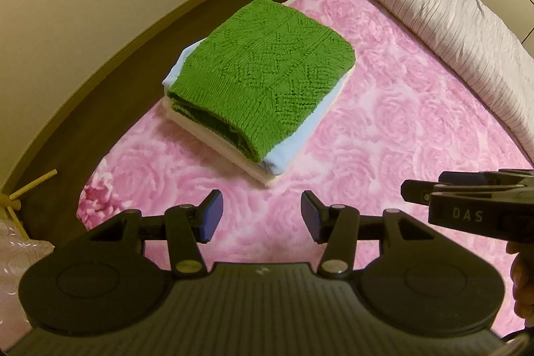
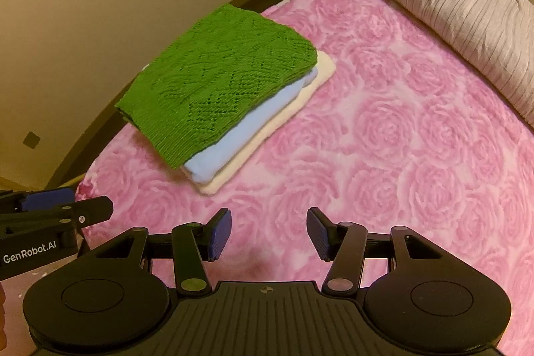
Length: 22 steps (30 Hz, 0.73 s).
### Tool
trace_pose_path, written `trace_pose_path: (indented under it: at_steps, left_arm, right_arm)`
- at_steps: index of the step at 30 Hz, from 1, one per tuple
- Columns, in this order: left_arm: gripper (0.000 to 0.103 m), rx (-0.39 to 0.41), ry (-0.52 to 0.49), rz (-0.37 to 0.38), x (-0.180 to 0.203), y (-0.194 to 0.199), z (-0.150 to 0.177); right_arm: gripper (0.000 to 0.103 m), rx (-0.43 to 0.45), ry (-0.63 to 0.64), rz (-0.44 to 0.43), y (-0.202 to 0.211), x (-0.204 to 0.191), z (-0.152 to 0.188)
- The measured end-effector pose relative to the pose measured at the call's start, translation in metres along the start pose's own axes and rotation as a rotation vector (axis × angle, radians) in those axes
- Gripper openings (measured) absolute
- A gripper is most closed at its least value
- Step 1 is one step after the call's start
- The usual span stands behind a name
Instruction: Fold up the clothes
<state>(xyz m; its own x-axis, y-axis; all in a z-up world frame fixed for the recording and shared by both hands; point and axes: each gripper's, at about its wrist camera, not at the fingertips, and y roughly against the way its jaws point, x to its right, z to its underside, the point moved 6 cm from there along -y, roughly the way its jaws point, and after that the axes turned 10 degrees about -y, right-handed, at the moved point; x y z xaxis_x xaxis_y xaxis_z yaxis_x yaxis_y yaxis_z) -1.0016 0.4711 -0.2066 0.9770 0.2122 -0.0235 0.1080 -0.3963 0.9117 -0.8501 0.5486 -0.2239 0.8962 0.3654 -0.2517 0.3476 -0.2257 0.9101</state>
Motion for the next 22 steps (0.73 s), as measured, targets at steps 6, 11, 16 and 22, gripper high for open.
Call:
trace_pose_path:
  at_steps: [6,11,16,22]
  left_arm:
    - [0.048,-0.022,-0.009,-0.001,-0.003,-0.013,-0.005]
    - [0.048,-0.033,-0.001,-0.004,-0.008,-0.023,-0.009]
    - [0.048,-0.024,0.008,-0.011,-0.011,-0.026,-0.01]
    - [0.047,0.025,0.01,-0.031,-0.018,-0.017,-0.013]
  right_arm:
    - [0.054,-0.025,-0.002,0.01,-0.015,-0.001,-0.008]
    - [0.054,-0.035,0.004,0.011,-0.024,-0.004,-0.013]
    - [0.054,-0.036,0.007,0.013,-0.029,-0.006,-0.018]
    - [0.054,-0.018,0.011,0.012,-0.025,-0.012,-0.02]
